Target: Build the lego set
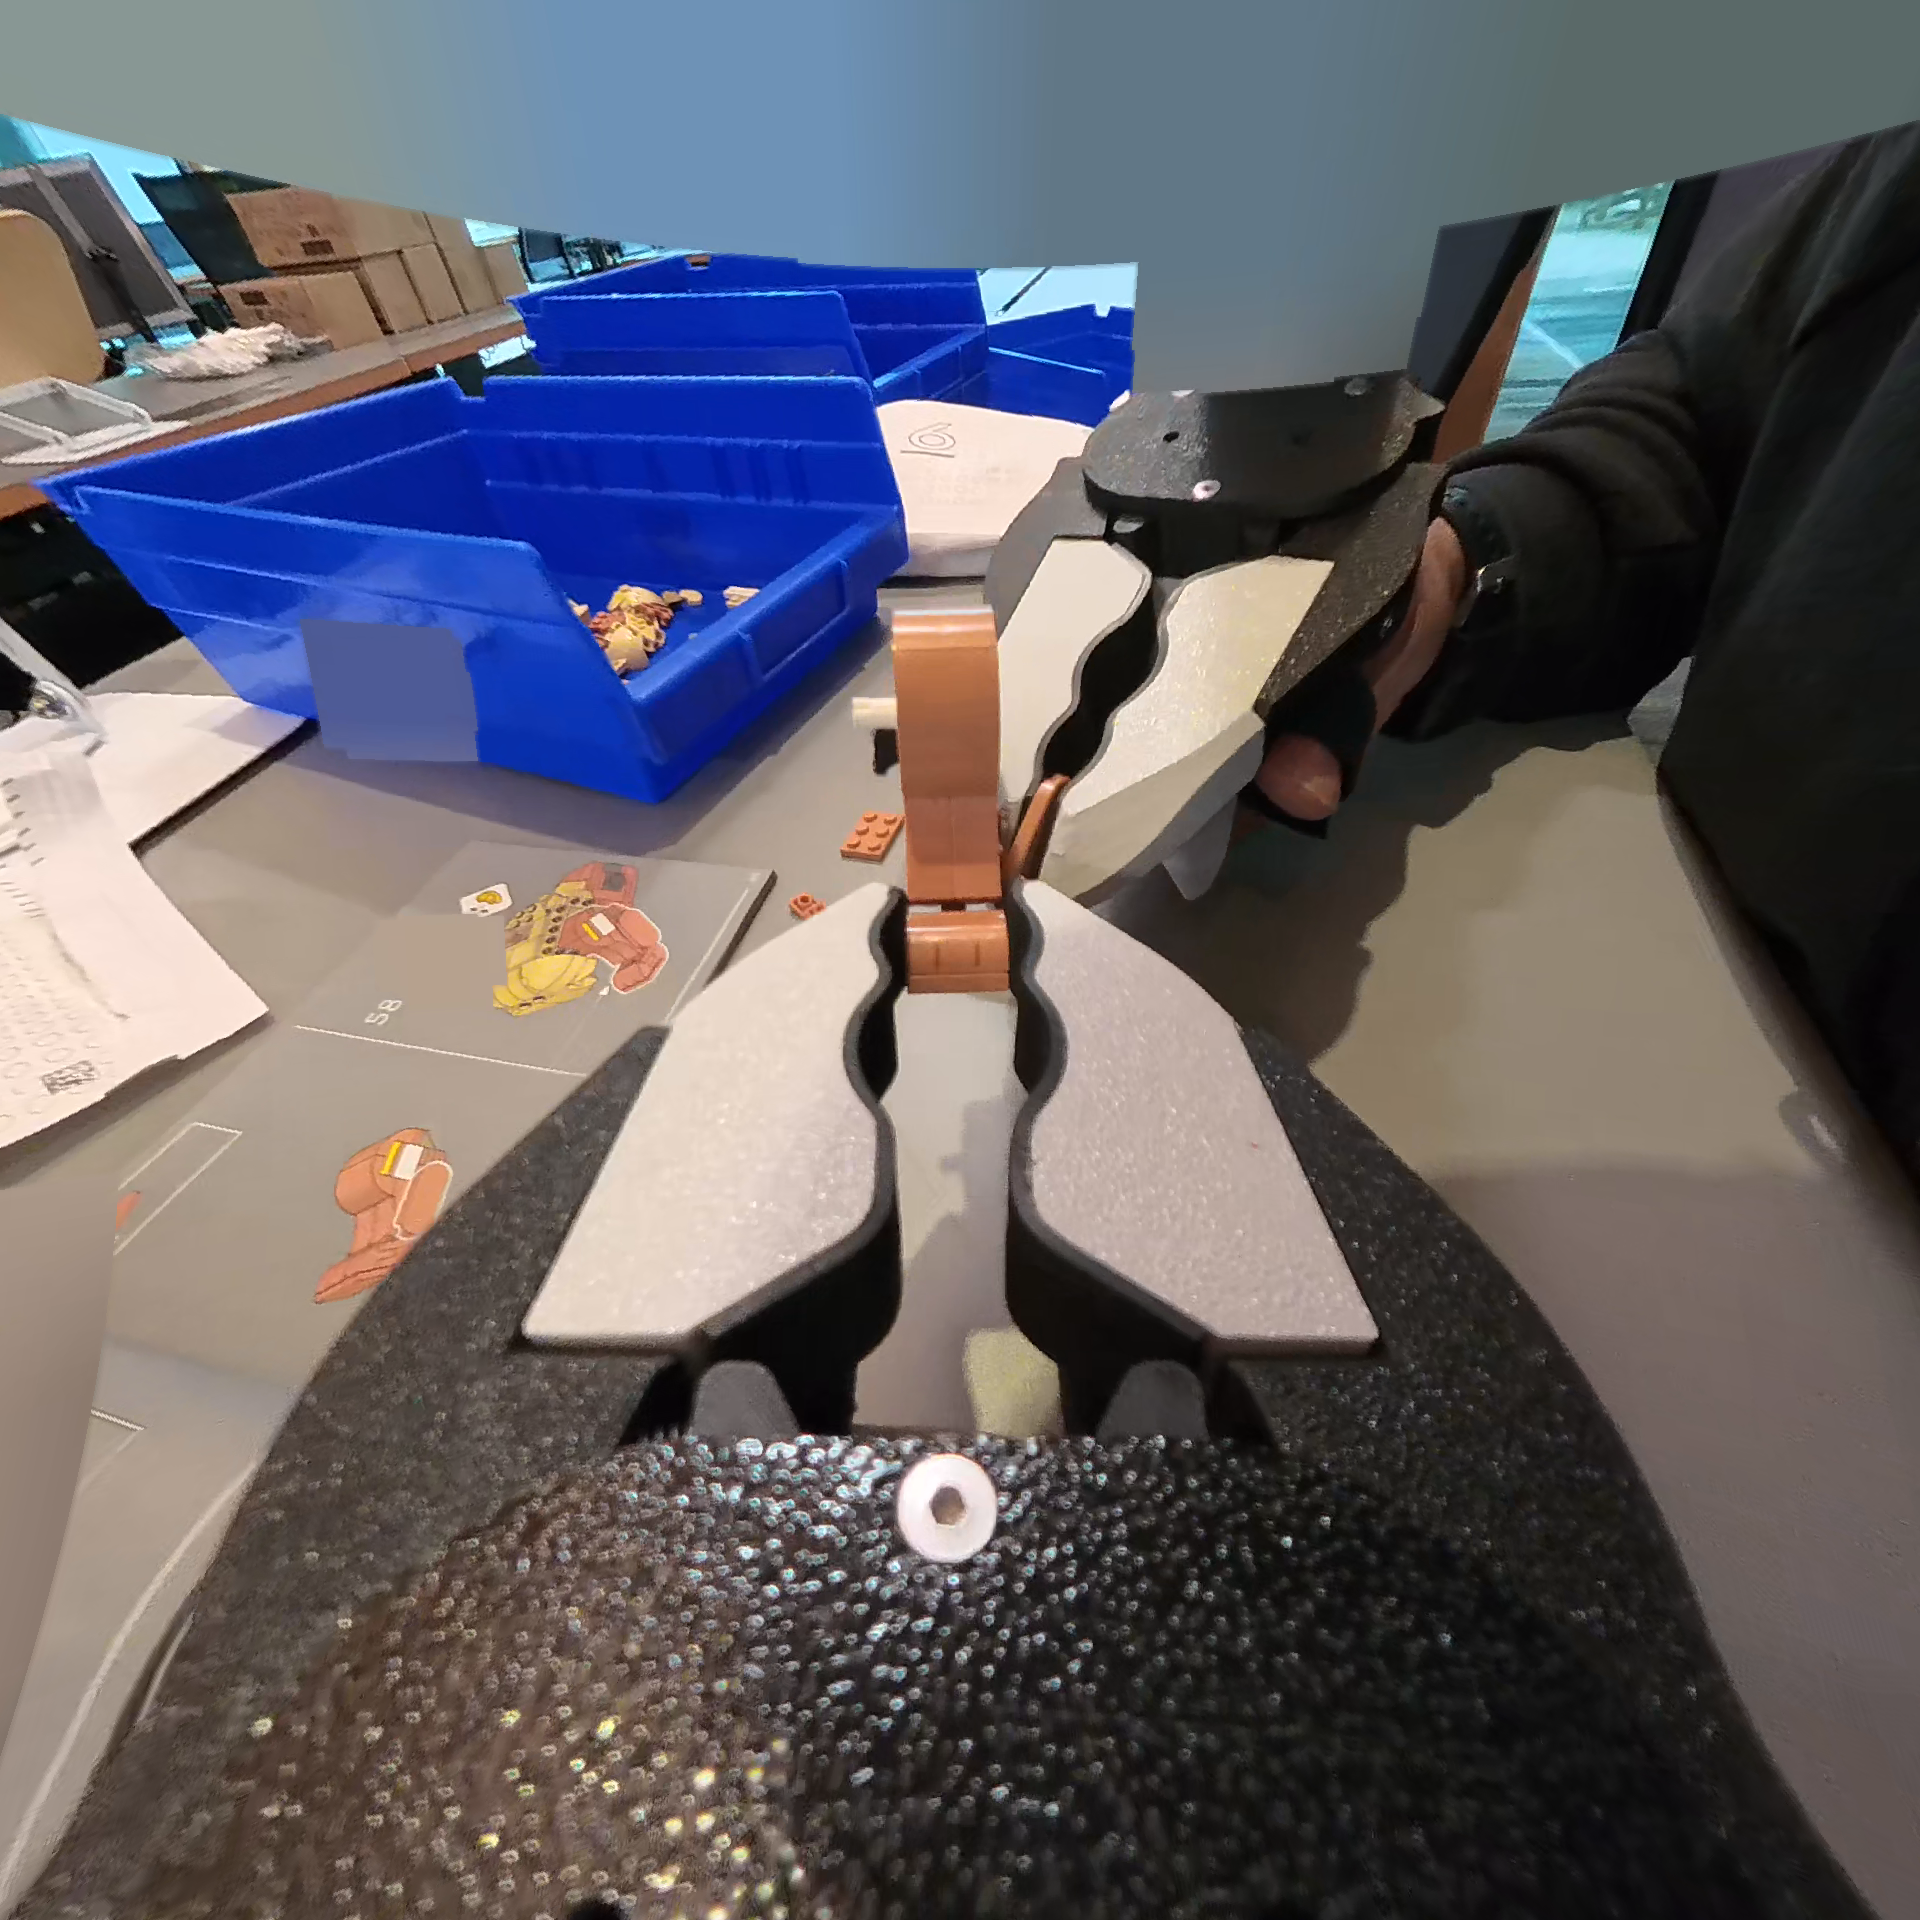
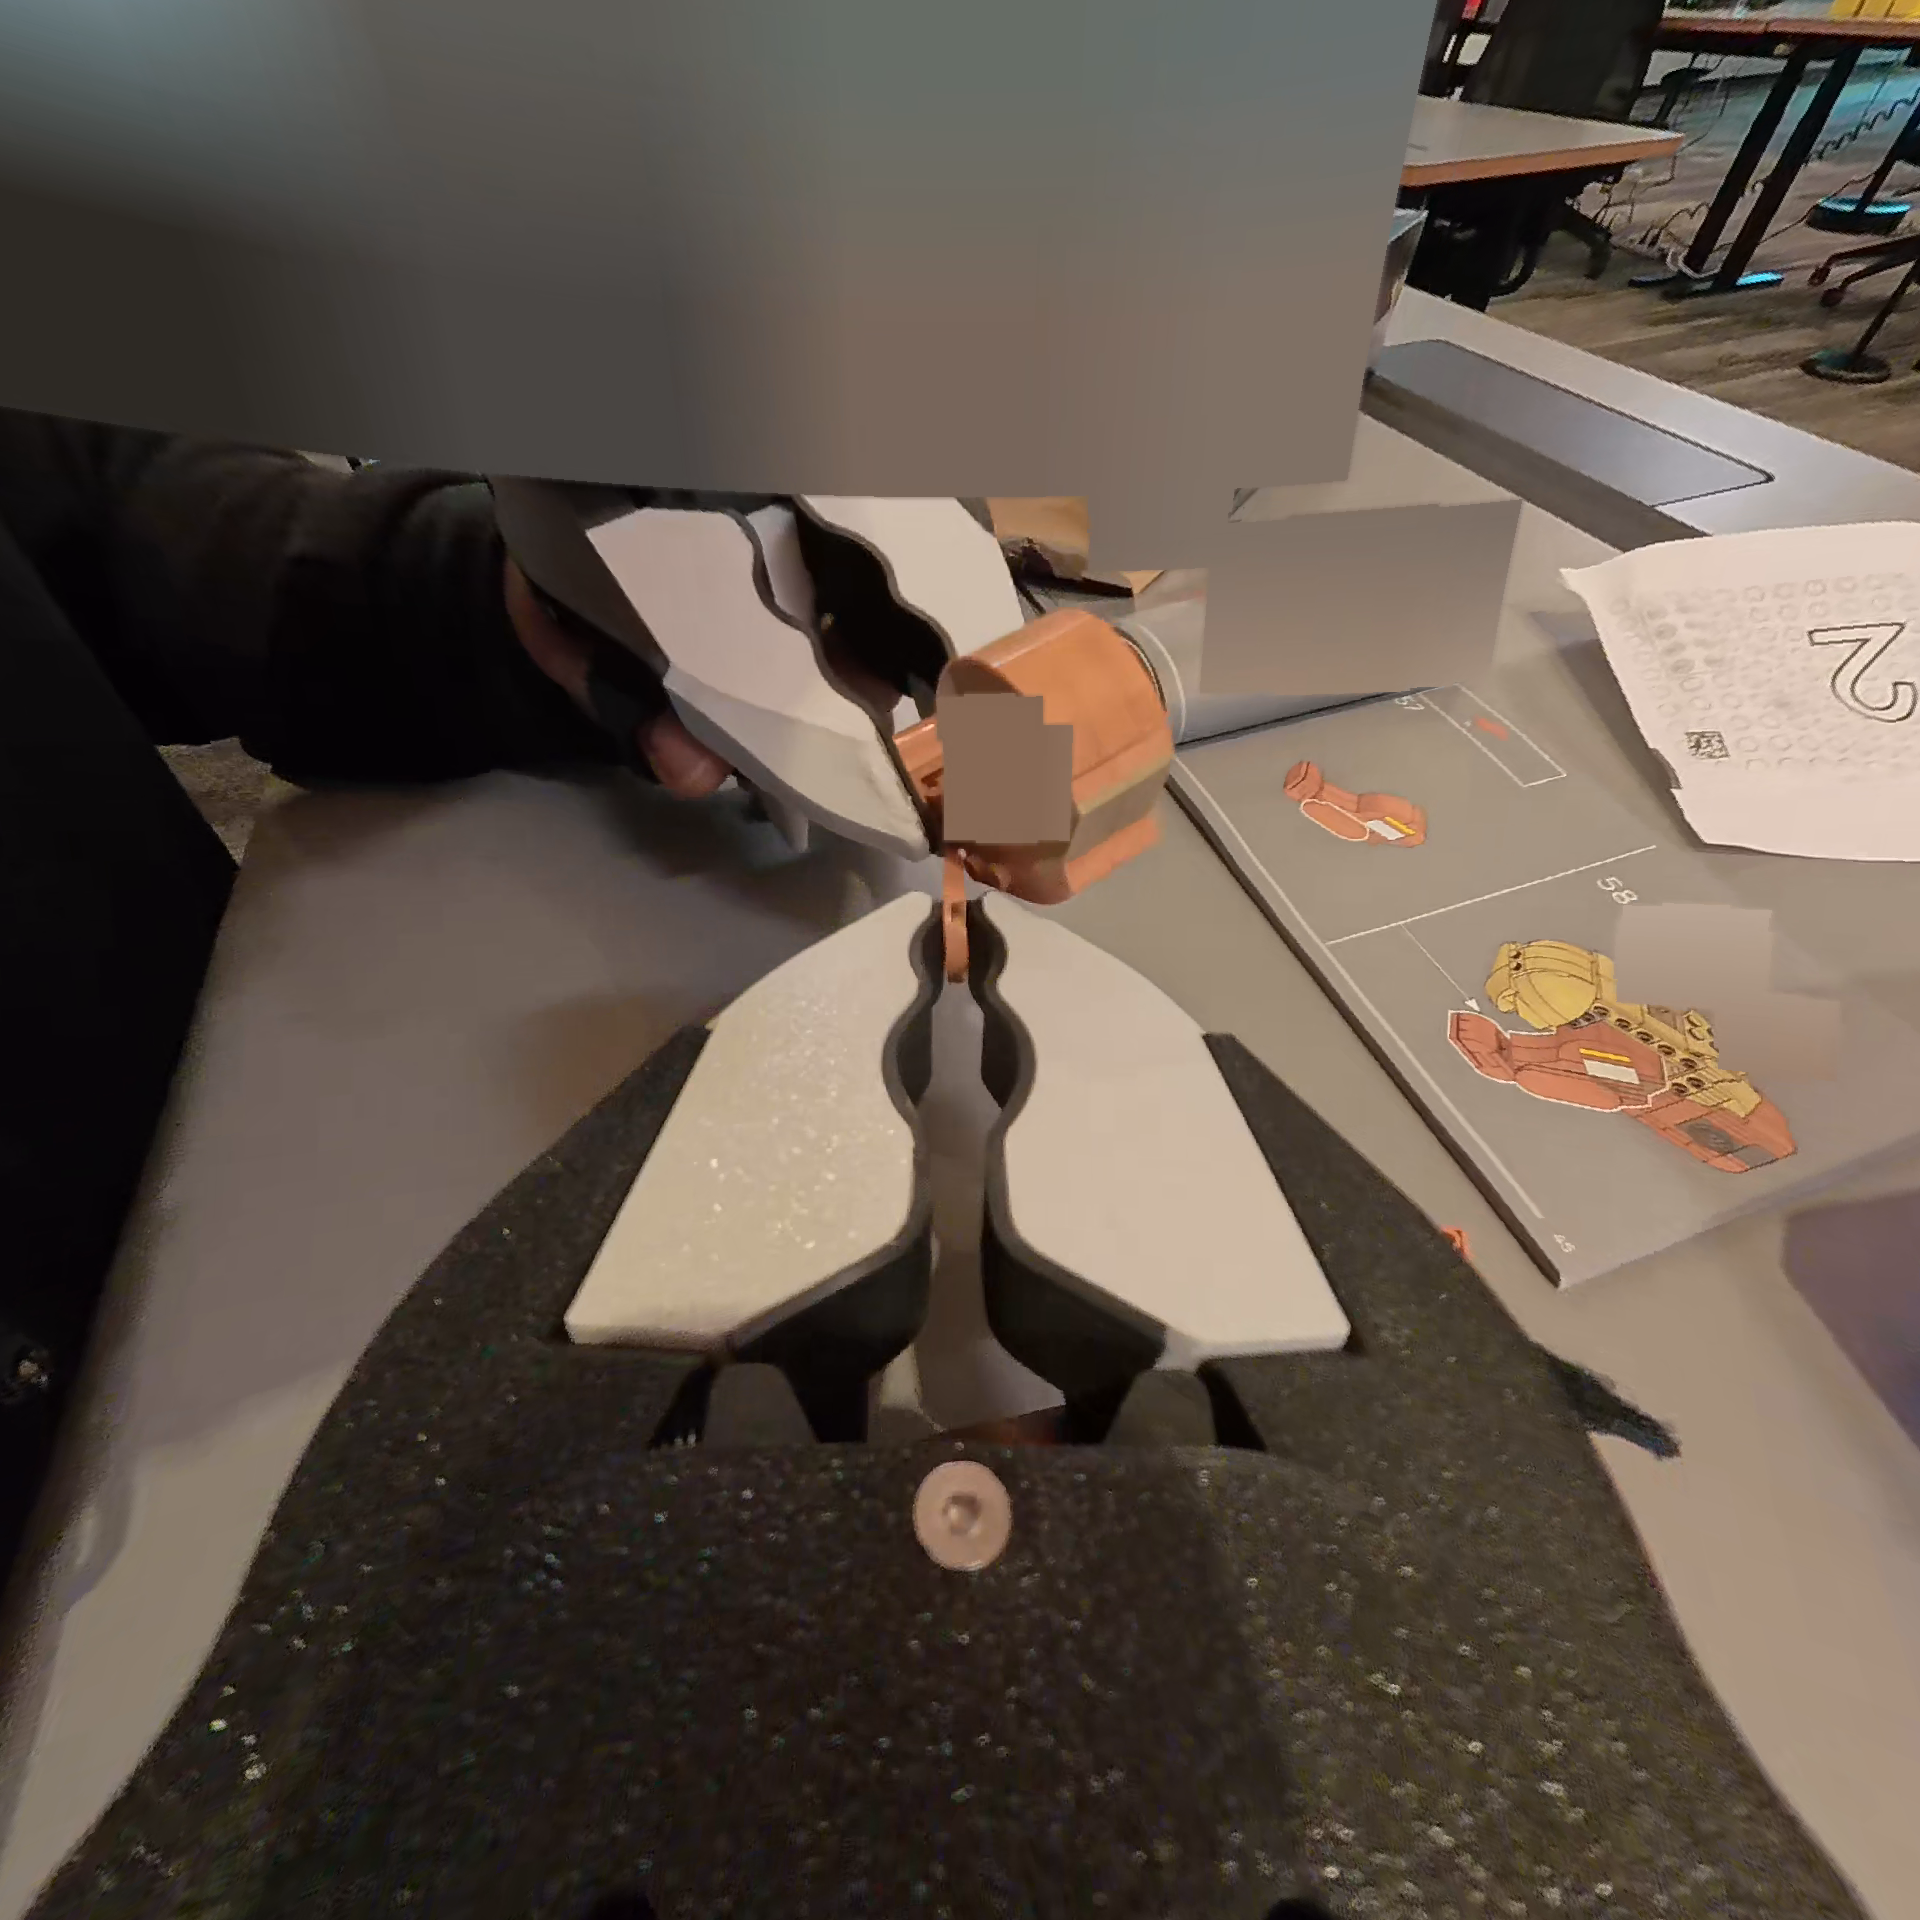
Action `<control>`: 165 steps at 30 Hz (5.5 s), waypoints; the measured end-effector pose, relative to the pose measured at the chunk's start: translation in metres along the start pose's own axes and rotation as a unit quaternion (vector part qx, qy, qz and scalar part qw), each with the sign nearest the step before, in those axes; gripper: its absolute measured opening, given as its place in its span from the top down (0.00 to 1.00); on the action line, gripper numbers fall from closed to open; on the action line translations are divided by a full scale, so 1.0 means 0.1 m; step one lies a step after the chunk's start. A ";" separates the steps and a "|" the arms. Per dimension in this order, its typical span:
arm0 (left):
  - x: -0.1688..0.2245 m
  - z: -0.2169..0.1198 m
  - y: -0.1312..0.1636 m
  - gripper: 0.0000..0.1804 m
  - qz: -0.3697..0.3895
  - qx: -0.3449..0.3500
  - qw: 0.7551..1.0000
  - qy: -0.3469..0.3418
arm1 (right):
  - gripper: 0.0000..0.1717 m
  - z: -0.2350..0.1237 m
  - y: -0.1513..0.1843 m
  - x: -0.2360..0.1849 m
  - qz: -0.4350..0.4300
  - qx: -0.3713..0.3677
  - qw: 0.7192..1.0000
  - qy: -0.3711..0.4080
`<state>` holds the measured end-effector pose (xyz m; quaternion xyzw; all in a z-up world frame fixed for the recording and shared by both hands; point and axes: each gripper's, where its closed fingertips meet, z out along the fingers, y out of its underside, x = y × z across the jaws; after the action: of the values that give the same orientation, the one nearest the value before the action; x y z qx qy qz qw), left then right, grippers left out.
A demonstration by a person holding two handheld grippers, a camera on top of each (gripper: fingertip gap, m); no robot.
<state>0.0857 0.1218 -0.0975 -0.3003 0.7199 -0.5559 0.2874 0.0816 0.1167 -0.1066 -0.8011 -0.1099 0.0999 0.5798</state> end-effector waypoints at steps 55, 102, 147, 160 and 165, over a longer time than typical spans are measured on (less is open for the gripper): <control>0.05 0.03 0.14 0.91 -0.295 -0.024 0.949 0.106 | 0.98 -0.02 0.04 -0.11 0.219 -0.030 0.968 -0.120; 0.00 -0.01 0.53 0.91 -0.230 -0.160 0.959 0.046 | 0.98 0.00 0.24 -0.11 -0.028 -0.080 0.996 -0.027; 0.25 0.05 0.18 0.91 -0.441 -0.039 0.883 0.156 | 0.98 -0.05 0.03 -0.34 0.204 -0.076 0.951 -0.219; 0.19 0.00 0.06 0.91 -0.499 0.015 0.847 0.183 | 0.98 -0.10 -0.05 -0.21 0.290 -0.062 0.929 -0.220; 0.21 -0.01 0.05 0.91 -0.492 0.013 0.850 0.189 | 0.98 -0.10 -0.02 -0.19 0.292 -0.069 0.929 -0.215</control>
<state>0.0710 0.1077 -0.1044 -0.5005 0.5109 -0.6801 -0.1610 0.0659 0.1025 -0.1004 -0.7953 0.0003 0.4268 0.4306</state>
